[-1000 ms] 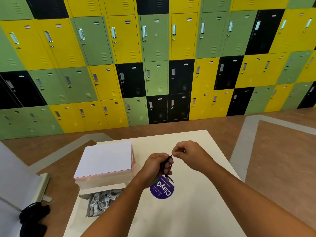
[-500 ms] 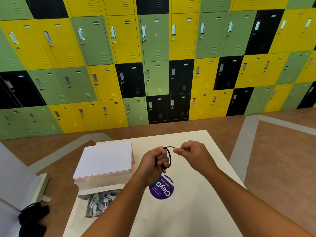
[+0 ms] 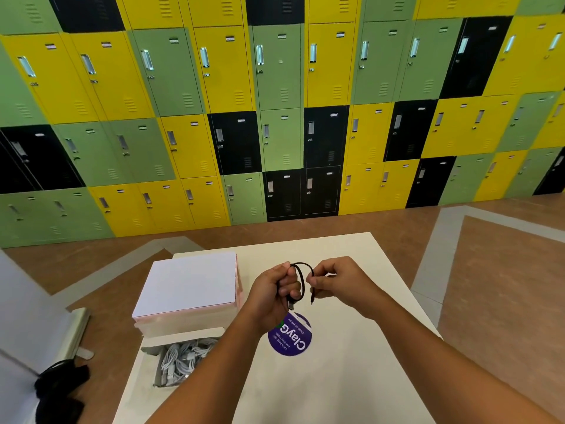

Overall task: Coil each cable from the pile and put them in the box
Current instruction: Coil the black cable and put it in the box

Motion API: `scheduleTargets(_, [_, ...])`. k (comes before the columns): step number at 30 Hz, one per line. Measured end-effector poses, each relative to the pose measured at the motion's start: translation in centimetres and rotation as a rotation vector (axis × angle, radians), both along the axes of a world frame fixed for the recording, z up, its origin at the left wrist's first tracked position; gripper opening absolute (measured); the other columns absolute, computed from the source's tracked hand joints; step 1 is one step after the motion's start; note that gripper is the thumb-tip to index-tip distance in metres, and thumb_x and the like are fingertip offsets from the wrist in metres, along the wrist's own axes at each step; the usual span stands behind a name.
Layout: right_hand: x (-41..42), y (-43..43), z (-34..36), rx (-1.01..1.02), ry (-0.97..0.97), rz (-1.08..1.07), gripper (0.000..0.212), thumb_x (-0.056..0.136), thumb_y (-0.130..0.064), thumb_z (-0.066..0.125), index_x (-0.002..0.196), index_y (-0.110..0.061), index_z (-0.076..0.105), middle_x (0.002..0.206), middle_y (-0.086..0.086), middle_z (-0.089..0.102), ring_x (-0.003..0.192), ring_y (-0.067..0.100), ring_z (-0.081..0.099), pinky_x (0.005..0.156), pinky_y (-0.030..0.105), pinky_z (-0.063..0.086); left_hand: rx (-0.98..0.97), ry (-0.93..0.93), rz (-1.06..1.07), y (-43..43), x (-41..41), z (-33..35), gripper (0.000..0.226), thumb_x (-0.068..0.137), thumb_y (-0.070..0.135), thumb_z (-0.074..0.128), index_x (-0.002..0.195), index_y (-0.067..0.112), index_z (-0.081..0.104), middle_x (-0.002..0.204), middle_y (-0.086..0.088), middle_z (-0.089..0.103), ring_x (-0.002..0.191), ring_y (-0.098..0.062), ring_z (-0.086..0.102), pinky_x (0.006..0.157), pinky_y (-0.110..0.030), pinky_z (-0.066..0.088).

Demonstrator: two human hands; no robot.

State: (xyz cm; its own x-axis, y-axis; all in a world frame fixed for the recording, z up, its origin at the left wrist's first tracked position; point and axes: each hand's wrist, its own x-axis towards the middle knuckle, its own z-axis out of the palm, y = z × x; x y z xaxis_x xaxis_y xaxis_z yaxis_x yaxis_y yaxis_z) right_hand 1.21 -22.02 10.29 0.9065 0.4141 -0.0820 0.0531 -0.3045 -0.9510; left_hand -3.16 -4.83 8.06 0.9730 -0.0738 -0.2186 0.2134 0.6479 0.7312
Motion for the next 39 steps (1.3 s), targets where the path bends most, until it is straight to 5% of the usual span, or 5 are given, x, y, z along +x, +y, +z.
scheduleTargets(9, [0.0,1.0,0.2,0.375,0.18,-0.25,0.011,0.088,-0.003,0.073,0.096,0.004,0.072,0.078,0.015,0.068,0.071,0.026,0.069,0.068,0.037,0.061,0.005,-0.03,-0.16,-0.6,-0.4,0.4,0.032,0.104,0.015,0.037,0.078,0.008,0.053,0.062,0.002,0.025,0.05,-0.007,0.025,0.05,-0.02,0.037])
scheduleTargets(13, [-0.2,1.4,-0.3,0.336,0.269,-0.289,0.011,0.086,-0.004,0.075,0.095,0.002,0.069,0.085,0.017,0.072,0.071,0.028,0.071,0.064,0.036,0.059,0.086,-0.071,-0.169,-0.6,-0.3,0.2,0.033,0.106,0.015,0.038,0.08,0.007,0.056,0.061,0.002,0.028,0.05,-0.007,0.028,0.052,-0.021,0.04])
scheduleTargets(27, [-1.3,0.9,-0.4,0.357,0.533,0.034,0.023,0.099,-0.021,0.052,0.096,-0.006,0.069,0.09,0.012,0.066,0.074,0.022,0.057,0.057,0.03,0.045,0.355,-0.15,0.041,-1.0,0.4,0.3,0.037,0.107,0.017,0.042,0.076,0.005,0.06,0.056,-0.003,0.034,0.05,-0.012,0.036,0.056,-0.024,0.045])
scheduleTargets(32, [-1.7,1.4,-0.4,0.268,0.342,0.102,0.021,0.092,-0.006,0.068,0.11,0.005,0.067,0.1,0.023,0.071,0.076,0.026,0.06,0.064,0.031,0.055,0.455,-0.149,0.069,-0.9,0.5,-0.2,0.038,0.107,0.018,0.043,0.076,0.007,0.062,0.054,-0.001,0.046,0.053,-0.012,0.044,0.069,-0.029,0.05])
scheduleTargets(39, [-1.2,1.4,-0.5,0.15,0.15,-0.095,0.014,0.085,-0.001,0.075,0.099,-0.004,0.076,0.071,0.011,0.069,0.061,0.019,0.064,0.063,0.031,0.059,0.448,-0.057,0.248,0.0,1.0,0.0,0.033,0.107,0.016,0.043,0.082,0.002,0.06,0.052,-0.001,0.037,0.051,-0.013,0.036,0.06,-0.031,0.047])
